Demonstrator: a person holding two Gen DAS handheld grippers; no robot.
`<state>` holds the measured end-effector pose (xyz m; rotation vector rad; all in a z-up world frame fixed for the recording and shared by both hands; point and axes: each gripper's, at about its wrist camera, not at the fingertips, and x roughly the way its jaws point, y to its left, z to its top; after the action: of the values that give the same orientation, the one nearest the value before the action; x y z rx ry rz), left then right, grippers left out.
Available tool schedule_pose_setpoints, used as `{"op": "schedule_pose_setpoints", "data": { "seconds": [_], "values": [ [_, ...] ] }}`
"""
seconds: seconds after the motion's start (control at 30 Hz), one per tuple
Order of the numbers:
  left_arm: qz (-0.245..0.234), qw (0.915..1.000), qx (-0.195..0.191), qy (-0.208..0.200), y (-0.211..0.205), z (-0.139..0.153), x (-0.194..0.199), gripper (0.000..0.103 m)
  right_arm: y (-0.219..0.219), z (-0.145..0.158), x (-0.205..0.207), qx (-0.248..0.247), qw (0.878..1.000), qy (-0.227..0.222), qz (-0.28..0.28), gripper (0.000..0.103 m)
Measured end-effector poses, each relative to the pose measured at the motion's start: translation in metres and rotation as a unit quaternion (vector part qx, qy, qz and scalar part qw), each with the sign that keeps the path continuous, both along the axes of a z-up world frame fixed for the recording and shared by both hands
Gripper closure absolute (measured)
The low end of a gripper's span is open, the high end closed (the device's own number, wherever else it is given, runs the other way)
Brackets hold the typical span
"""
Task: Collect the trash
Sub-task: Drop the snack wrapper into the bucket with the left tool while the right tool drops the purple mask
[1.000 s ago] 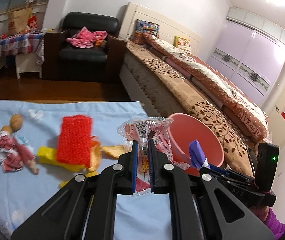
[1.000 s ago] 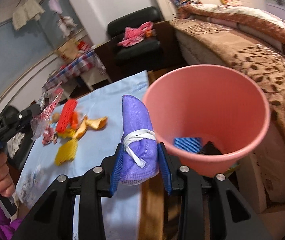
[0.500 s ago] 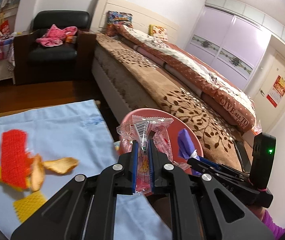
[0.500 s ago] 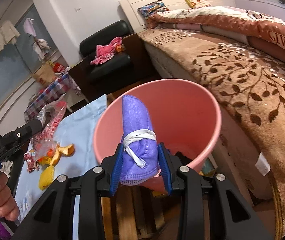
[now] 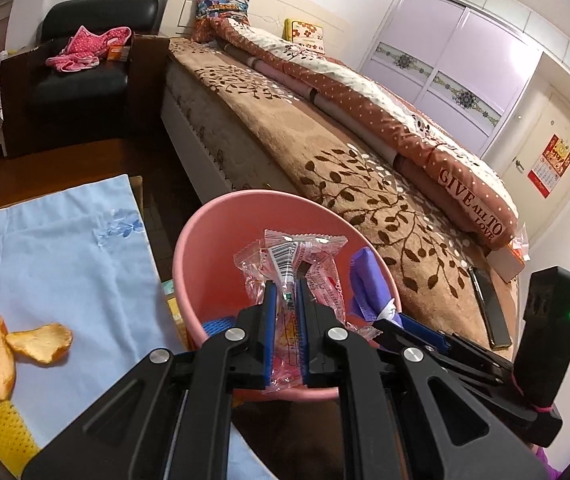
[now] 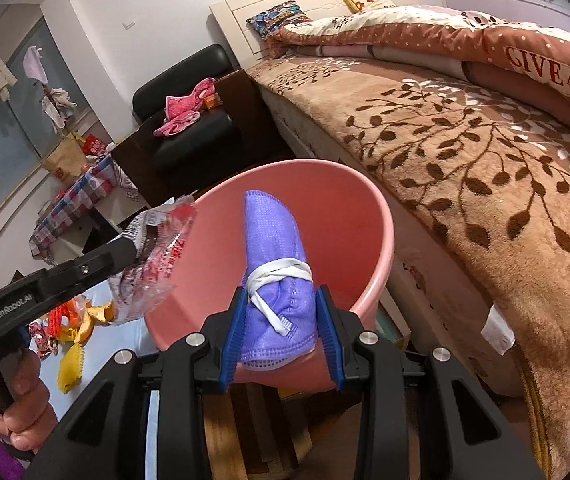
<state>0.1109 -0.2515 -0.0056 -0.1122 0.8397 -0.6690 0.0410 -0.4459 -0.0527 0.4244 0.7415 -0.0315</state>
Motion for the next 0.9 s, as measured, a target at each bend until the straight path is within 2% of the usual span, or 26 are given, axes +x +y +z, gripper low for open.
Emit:
{"op": "schedule_pose_setpoints", "data": {
  "seconds": [0.17,0.2,0.3,0.33,0.67,0.73,0.9],
  "values": [
    [-0.002,0.9999,0.008,0.007,-0.006,-0.005,0.004,0.094,-0.001,-0.001,0.003,-0.001,1.000,0.000,-0.004,0.068],
    [-0.003,0.9999,0.011,0.008,-0.007,-0.005,0.004,0.090,-0.001,-0.002,0.004,-0.001,1.000,0.000,-0.004,0.068],
    [0.000,0.9998,0.013,0.012,-0.006,-0.006,0.005,0.065,0.000,-0.003,0.005,-0.002,1.000,0.002,-0.004,0.068],
    [0.003,0.9999,0.011,0.009,-0.005,-0.005,0.005,0.063,0.000,-0.003,0.005,-0.002,1.000,0.002,-0.004,0.068],
    [0.002,0.9999,0.007,0.014,0.005,-0.004,0.000,0.062,0.001,-0.003,0.007,-0.010,1.000,0.004,-0.007,0.067],
    [0.003,0.9999,0.006,0.015,0.009,-0.004,-0.001,0.062,0.001,-0.003,0.006,-0.011,1.000,0.004,-0.010,0.060],
    [0.012,0.9998,0.004,0.017,0.022,-0.001,-0.005,0.062,0.004,0.002,0.004,-0.009,1.000,-0.003,-0.007,0.058]
  ]
}}
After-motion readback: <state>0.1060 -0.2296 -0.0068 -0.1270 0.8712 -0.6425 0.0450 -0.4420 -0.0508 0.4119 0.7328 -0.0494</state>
